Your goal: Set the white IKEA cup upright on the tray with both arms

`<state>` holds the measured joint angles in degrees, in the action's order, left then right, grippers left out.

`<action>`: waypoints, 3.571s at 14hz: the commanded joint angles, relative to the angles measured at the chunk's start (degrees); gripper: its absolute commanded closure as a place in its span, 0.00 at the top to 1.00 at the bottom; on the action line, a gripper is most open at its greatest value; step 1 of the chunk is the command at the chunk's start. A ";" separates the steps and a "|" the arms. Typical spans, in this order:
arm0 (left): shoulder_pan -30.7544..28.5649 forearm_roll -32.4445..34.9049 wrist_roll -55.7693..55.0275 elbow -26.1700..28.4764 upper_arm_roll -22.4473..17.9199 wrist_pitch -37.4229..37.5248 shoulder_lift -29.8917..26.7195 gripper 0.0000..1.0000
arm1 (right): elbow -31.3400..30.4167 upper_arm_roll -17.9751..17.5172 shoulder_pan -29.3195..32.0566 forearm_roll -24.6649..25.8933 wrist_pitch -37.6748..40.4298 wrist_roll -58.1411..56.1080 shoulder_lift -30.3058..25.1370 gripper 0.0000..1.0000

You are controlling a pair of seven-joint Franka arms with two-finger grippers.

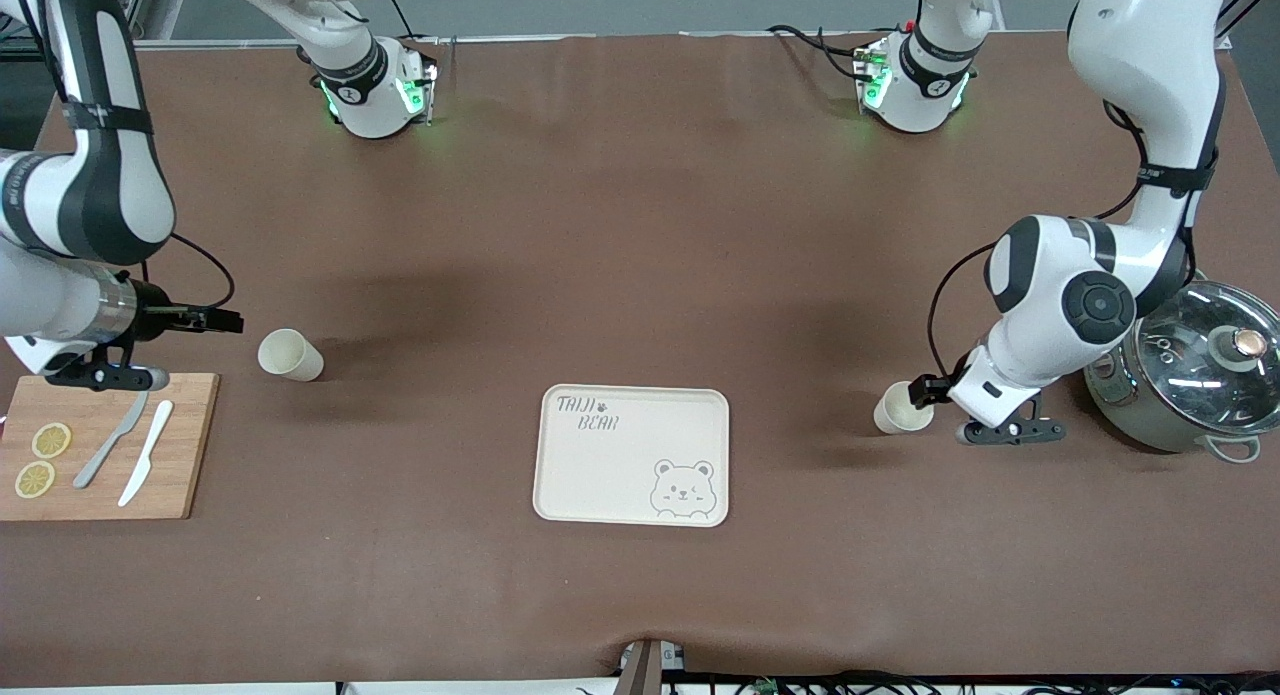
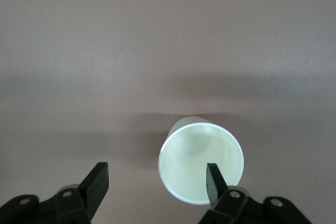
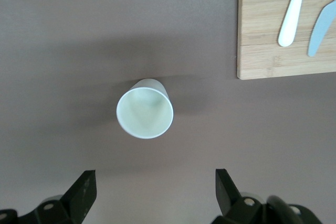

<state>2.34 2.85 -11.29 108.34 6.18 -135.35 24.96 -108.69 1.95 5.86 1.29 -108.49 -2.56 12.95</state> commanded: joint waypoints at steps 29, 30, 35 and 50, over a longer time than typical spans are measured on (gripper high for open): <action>15.49 -0.48 -35.53 -21.22 3.75 5.98 9.83 0.00 | -13.39 -0.63 3.01 -5.25 -23.70 0.01 6.13 0.00; 16.89 -0.91 -38.68 -23.24 3.75 5.98 11.50 0.00 | -13.39 -0.63 3.01 -5.34 -23.70 0.01 6.13 0.00; 21.64 -2.15 -46.35 -31.59 3.58 5.27 19.06 0.00 | -9.71 -0.63 3.01 -5.25 -17.74 0.45 6.13 0.00; 22.62 0.31 -46.80 -31.08 1.47 7.37 16.81 1.00 | 10.06 -0.90 -17.18 -10.86 -0.84 36.71 9.45 0.00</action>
<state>25.30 2.06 -57.82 76.80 8.88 -130.51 45.49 -103.47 0.55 -7.45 -7.56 -110.38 27.07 19.44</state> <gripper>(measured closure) 0.317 0.960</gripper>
